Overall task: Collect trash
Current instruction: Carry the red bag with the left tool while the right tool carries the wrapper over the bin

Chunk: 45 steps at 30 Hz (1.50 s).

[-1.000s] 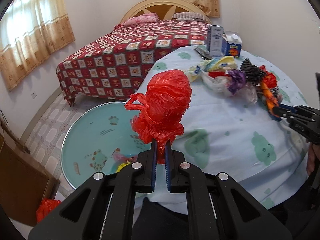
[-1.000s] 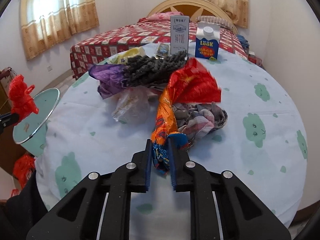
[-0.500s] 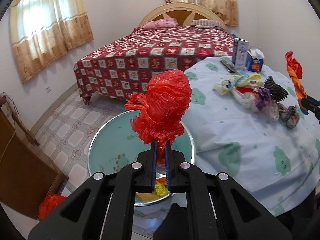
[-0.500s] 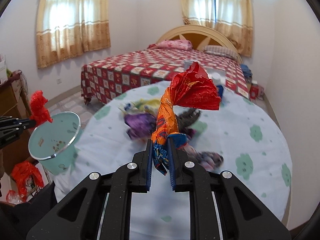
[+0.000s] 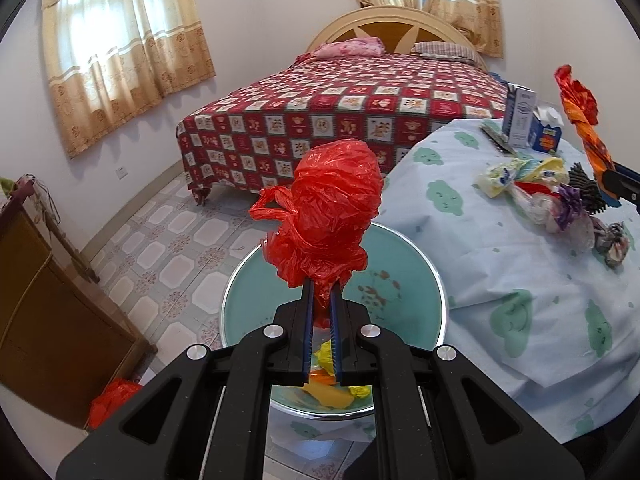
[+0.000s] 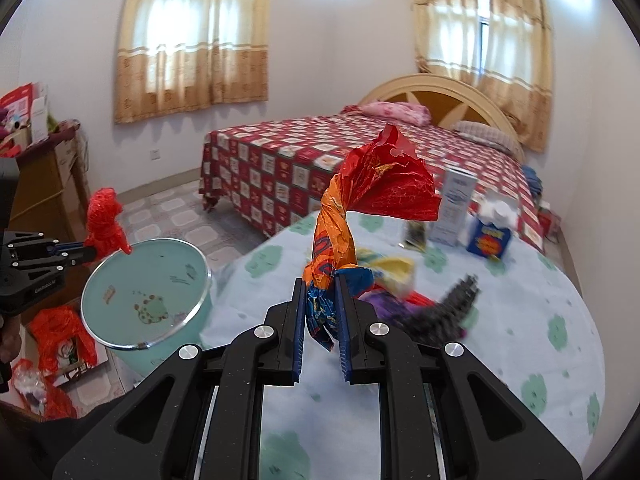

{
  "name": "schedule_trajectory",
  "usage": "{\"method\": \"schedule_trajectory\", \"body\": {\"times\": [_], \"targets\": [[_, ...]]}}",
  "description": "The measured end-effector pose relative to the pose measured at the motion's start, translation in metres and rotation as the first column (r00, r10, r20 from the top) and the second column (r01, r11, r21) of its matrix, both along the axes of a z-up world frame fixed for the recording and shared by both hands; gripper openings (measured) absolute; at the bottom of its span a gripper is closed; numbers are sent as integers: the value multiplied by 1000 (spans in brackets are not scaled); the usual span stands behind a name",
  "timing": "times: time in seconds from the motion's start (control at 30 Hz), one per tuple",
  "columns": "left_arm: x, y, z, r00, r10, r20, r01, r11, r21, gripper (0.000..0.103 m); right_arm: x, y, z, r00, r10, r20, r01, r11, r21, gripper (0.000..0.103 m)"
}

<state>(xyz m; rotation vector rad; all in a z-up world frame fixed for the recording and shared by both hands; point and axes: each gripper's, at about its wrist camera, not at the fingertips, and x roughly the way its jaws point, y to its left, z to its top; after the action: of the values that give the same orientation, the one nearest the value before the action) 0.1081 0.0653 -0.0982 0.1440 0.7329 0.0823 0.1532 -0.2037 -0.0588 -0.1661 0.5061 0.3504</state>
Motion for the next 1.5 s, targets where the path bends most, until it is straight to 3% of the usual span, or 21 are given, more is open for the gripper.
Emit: {"method": "schedule_trajectory", "body": {"times": [0.77, 1.5], "targets": [[3, 45, -4, 995, 101, -7, -100, 995, 23, 7, 31, 85, -16, 982, 188, -25, -189, 978, -88, 15], [0, 55, -8, 993, 115, -10, -115, 993, 23, 7, 36, 135, -22, 956, 293, -34, -295, 946, -136, 15]]}}
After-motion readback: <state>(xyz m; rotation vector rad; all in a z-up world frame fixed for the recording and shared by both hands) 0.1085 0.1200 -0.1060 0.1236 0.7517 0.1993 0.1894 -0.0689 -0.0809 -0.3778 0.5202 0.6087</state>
